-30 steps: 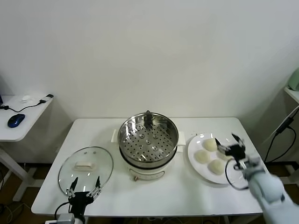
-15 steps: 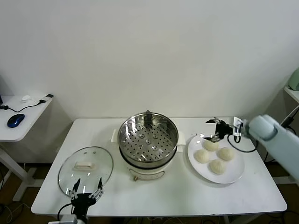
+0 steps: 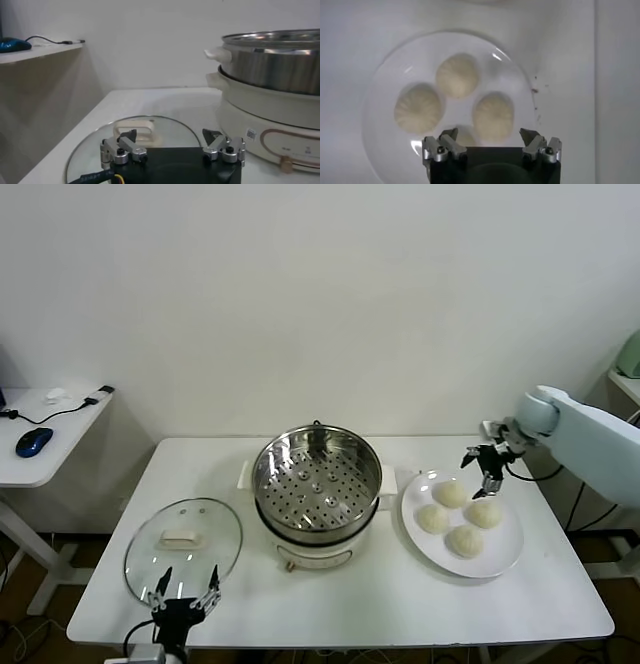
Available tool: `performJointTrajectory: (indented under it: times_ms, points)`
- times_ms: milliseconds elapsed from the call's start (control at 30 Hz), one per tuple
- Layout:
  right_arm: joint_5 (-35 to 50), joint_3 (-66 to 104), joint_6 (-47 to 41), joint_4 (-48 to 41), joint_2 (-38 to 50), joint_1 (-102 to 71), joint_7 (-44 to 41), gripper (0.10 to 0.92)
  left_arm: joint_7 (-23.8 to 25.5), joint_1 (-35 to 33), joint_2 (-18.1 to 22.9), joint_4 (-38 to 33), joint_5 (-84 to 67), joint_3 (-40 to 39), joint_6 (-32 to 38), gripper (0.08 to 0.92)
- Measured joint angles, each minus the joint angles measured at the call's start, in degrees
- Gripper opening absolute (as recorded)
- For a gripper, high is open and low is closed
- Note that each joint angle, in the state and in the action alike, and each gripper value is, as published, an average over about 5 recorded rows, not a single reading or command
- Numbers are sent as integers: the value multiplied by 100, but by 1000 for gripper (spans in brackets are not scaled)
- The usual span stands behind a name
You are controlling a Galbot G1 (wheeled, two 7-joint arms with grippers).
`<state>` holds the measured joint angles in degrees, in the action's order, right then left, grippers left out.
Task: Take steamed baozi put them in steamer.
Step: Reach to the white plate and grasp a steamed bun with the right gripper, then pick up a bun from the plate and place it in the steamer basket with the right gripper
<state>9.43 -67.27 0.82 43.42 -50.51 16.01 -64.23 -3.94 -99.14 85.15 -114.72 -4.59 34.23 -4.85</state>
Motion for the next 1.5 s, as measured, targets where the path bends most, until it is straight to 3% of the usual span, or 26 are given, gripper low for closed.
performJointTrajectory:
  times_ms: [567, 933, 1167, 1500]
  points:
    - [-215, 188, -77, -1232, -949, -485, 151, 817, -12, -23, 60, 91, 28, -46, 101, 823]
    - [-306, 260, -116, -1460, -1099, -531, 151, 662, -16, -64, 68, 65, 63, -89, 133, 823]
    - [-80, 44, -159, -1091, -937, -144, 79, 645, -17, -116, 86, 14, 112, -117, 151, 823]
    - [1037, -1085, 152, 467, -1028, 1902, -150, 645, -13, -132, 99, -80, 149, -166, 143, 823]
